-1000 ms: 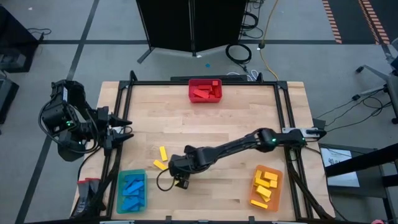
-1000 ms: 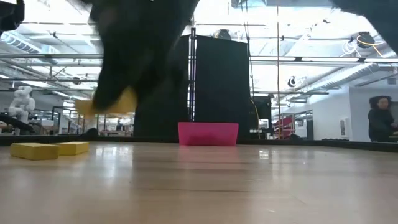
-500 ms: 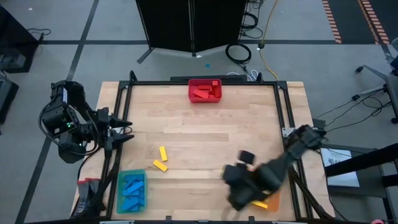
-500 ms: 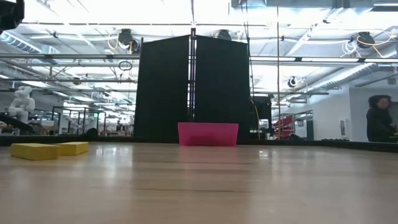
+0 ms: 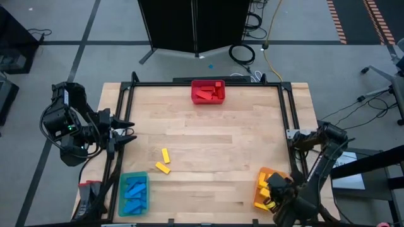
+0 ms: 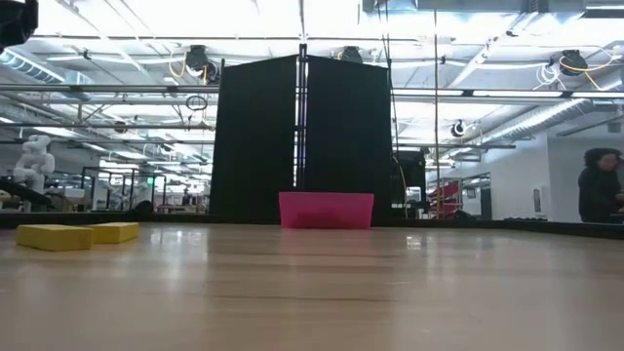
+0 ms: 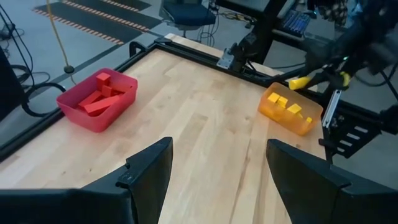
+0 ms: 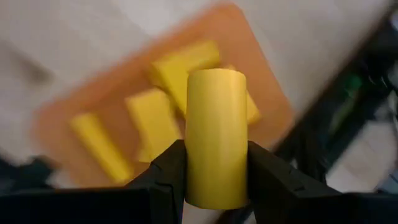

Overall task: Sort blocks
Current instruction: Put the yellow block into the orange bin

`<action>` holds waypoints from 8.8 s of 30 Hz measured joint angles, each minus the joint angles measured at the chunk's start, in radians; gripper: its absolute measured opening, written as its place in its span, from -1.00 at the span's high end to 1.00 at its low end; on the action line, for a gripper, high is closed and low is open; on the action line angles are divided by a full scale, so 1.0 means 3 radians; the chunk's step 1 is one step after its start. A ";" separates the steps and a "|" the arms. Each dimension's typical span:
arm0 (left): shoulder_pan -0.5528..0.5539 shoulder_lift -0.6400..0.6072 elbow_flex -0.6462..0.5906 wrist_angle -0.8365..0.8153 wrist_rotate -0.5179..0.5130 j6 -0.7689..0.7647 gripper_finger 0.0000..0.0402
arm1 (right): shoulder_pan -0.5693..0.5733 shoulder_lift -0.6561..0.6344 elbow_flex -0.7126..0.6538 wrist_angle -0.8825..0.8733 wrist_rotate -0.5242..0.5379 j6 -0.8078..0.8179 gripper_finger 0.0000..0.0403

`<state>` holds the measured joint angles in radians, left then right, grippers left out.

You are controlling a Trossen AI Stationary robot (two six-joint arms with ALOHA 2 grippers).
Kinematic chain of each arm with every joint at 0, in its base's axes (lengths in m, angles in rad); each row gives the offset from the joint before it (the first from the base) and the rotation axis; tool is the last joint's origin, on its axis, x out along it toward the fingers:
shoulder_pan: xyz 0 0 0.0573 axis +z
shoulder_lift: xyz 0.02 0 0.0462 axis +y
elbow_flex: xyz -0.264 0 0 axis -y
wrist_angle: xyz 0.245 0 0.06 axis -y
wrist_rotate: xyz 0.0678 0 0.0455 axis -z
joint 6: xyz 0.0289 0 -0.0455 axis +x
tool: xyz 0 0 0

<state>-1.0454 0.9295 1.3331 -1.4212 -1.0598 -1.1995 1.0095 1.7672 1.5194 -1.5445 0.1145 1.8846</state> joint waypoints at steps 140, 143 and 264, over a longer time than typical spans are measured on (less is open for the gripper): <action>0.0192 0.0103 -0.0001 -0.0123 0.0128 -0.0145 -0.32 | -0.2698 0.2327 0.2687 0.0619 0.0021 -0.5173 0.30; 0.0193 0.0104 -0.0039 -0.0122 0.0128 -0.0159 -0.32 | -0.2678 0.2136 0.2710 0.0427 0.0056 -0.5188 0.30; 0.0192 0.0111 -0.0173 -0.0103 -0.0036 -0.0262 -0.32 | -0.0063 -0.1011 -0.2132 0.2514 -0.0460 0.0899 0.58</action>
<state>-0.9878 0.9627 1.2812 -1.4521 -1.0706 -1.2782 0.9905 1.4639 0.8799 -0.7902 -0.0235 2.1544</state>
